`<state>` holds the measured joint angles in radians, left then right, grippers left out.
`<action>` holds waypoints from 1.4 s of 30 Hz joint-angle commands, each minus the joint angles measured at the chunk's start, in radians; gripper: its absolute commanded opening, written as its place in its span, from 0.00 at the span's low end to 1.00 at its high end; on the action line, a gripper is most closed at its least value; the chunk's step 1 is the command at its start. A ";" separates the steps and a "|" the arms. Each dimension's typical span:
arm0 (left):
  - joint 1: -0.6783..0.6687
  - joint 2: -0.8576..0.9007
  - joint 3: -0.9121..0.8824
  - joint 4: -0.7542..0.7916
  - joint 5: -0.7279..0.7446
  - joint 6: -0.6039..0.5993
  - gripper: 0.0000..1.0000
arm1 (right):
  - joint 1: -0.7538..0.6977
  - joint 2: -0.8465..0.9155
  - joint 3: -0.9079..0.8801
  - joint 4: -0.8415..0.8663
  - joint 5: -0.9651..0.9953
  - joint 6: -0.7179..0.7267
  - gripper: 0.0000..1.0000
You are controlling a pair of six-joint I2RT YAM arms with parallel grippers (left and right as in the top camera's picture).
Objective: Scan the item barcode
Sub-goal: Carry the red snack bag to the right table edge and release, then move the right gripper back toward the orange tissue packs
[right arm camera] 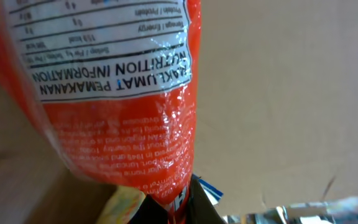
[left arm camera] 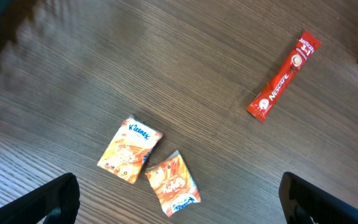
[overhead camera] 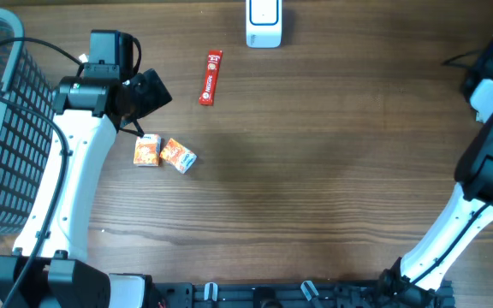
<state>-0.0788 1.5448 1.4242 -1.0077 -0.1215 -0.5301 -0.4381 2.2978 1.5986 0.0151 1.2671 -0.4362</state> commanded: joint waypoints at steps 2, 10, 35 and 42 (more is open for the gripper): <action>0.005 0.006 0.003 0.001 0.016 -0.002 1.00 | 0.024 -0.029 -0.004 -0.071 -0.044 0.088 0.21; 0.005 0.006 0.003 0.001 0.016 -0.002 1.00 | 0.029 -0.029 -0.004 -0.175 -0.080 0.150 0.71; 0.005 0.006 0.003 -0.029 0.016 -0.002 1.00 | 0.361 -0.285 0.164 -0.797 -1.444 0.571 0.98; 0.005 0.008 0.003 -0.060 0.016 -0.002 1.00 | 0.492 -0.286 0.160 -0.920 -1.964 0.661 1.00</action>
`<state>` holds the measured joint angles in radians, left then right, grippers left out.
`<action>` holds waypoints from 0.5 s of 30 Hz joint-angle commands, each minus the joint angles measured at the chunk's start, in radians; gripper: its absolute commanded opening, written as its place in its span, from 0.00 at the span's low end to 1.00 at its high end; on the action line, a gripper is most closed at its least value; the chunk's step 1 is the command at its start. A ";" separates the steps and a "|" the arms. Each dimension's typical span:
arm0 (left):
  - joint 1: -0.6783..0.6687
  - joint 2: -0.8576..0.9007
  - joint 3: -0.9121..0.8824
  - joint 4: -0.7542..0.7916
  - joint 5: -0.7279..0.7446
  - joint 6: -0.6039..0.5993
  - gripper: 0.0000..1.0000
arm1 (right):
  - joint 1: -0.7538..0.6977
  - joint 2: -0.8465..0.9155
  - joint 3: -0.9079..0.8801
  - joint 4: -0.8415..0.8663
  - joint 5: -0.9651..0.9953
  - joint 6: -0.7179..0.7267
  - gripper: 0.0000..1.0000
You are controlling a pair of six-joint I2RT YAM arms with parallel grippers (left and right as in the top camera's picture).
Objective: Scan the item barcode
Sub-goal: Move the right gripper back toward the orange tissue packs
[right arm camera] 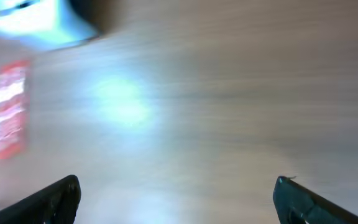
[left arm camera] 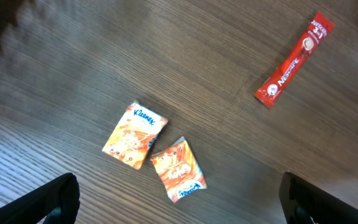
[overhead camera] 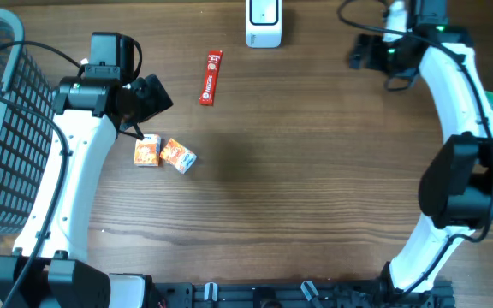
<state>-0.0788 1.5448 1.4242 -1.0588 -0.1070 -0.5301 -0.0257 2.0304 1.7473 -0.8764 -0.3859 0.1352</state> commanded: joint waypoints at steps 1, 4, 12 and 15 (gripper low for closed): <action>0.005 0.007 0.003 -0.011 0.001 -0.002 1.00 | 0.098 -0.018 0.011 -0.031 -0.311 0.105 0.99; 0.005 0.007 0.003 -0.018 0.001 -0.002 1.00 | 0.180 -0.018 0.011 -0.009 -0.293 0.192 1.00; 0.005 0.007 0.003 -0.071 0.001 -0.003 1.00 | 0.370 -0.016 0.011 0.124 0.110 0.488 0.81; 0.005 0.007 0.003 -0.084 0.001 -0.002 1.00 | 0.431 -0.002 0.011 0.196 0.156 0.498 0.75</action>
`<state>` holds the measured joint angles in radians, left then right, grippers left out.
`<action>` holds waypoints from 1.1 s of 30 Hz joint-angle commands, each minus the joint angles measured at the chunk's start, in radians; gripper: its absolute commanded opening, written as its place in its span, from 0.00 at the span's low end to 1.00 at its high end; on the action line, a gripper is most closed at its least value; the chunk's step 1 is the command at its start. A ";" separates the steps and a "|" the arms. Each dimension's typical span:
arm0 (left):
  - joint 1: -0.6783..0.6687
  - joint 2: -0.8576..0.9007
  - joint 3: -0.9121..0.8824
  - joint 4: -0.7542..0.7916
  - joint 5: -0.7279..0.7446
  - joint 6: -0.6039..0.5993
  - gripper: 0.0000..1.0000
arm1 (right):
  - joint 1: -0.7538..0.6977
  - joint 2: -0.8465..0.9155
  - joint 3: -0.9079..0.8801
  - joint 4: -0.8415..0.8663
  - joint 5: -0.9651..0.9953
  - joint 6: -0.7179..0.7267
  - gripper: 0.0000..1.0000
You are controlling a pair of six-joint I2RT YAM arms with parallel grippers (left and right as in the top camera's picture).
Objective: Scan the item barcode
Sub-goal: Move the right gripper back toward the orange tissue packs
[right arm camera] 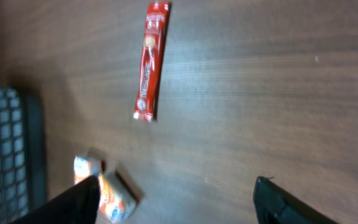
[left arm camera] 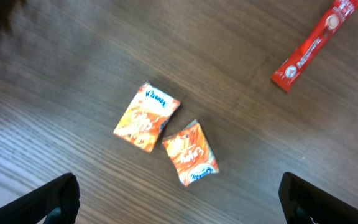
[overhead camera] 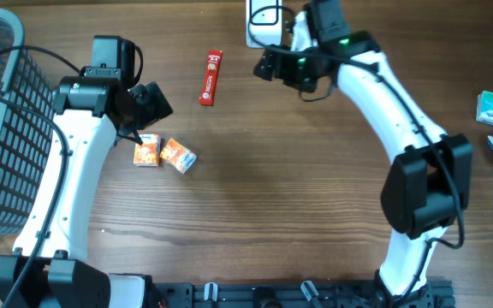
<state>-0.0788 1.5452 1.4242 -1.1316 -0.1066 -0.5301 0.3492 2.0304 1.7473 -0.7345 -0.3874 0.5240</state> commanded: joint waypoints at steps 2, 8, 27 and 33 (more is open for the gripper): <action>0.005 0.007 0.003 -0.023 0.001 -0.003 1.00 | 0.097 0.019 0.011 0.105 0.168 0.141 0.76; 0.005 0.007 0.003 -0.052 0.001 -0.003 1.00 | 0.180 0.096 0.011 0.255 0.233 0.215 0.72; 0.004 0.007 0.000 -0.078 0.005 -0.002 1.00 | 0.237 0.203 0.042 0.382 0.229 0.270 0.74; 0.028 0.007 0.000 -0.068 -0.022 -0.058 1.00 | 0.259 0.203 0.042 0.306 0.042 0.100 0.80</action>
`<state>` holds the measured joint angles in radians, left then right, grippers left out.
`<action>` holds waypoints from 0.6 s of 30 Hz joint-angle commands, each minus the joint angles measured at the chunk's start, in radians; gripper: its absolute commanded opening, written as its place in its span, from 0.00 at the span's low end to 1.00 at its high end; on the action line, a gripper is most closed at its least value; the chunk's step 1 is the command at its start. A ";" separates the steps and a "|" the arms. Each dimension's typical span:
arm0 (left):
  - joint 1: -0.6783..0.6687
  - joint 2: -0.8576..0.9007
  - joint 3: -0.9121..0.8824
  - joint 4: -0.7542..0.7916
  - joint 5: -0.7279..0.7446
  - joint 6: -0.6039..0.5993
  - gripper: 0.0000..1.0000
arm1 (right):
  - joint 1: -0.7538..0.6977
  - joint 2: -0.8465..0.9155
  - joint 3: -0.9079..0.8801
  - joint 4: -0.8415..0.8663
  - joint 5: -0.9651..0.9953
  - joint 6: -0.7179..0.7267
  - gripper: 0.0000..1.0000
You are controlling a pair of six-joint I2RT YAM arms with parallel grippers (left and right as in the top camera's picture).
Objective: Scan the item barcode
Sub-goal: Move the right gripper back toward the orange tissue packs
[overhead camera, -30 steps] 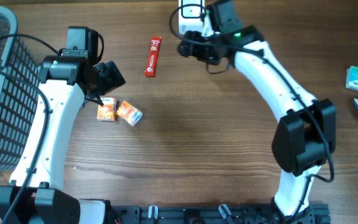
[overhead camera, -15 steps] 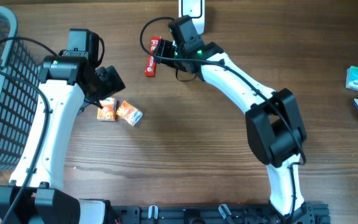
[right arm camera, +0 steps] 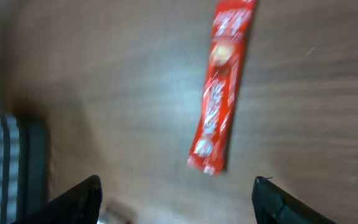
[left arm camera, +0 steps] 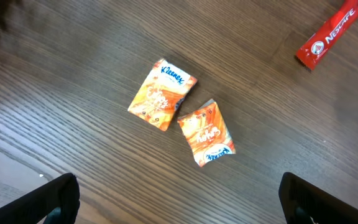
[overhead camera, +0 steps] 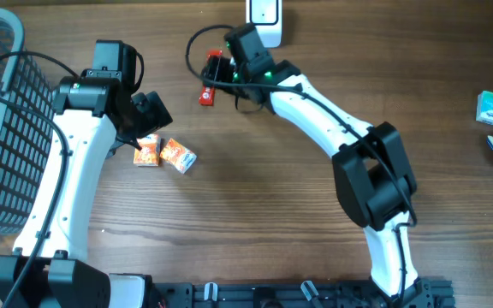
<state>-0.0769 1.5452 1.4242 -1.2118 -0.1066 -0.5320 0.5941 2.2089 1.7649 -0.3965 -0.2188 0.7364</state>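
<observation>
A red Nescafe stick [overhead camera: 206,91] lies flat at the back of the table, left of the white scanner [overhead camera: 264,19]. My right gripper [overhead camera: 217,74] hovers over the stick's far end, open and empty; in its wrist view the stick [right arm camera: 224,87] lies ahead of the fingertips [right arm camera: 74,200]. Two orange Kleenex packs [overhead camera: 147,150] [overhead camera: 178,156] lie side by side near my left gripper [overhead camera: 150,112], which is open above them. Both packs [left arm camera: 163,94] [left arm camera: 207,132] and the stick's end [left arm camera: 331,36] show in the left wrist view.
A grey wire basket stands at the left edge. A green pack [overhead camera: 490,109] and a bluish one lie at the far right edge. The right arm stretches across the back of the table.
My right gripper has moved left from beside the scanner to over the red stick, still open. The left gripper shifted slightly toward the packs, which sit higher in its view.
My right arm was at the far right edge, a red pack with a nutrition label filling its wrist view. Then its gripper was open over the table right of the scanner, then beside the scanner, now over the stick. The left gripper stayed open above the Kleenex packs.
</observation>
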 commanded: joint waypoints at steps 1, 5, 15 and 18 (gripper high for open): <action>0.042 0.007 0.000 0.021 -0.038 -0.080 1.00 | 0.014 0.024 0.024 -0.050 -0.154 -0.138 0.79; 0.119 0.007 0.000 0.045 -0.041 -0.086 1.00 | 0.013 0.024 0.024 -0.122 -0.291 -0.288 0.80; 0.226 0.007 0.000 0.076 -0.040 -0.086 1.00 | 0.078 0.024 0.024 -0.382 -0.322 -0.779 0.89; 0.226 0.007 0.000 0.079 -0.041 -0.086 1.00 | 0.111 0.023 0.024 -0.410 -0.301 -0.885 0.90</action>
<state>0.1448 1.5455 1.4242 -1.1366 -0.1337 -0.6048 0.6613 2.2089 1.7699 -0.7898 -0.5064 0.0807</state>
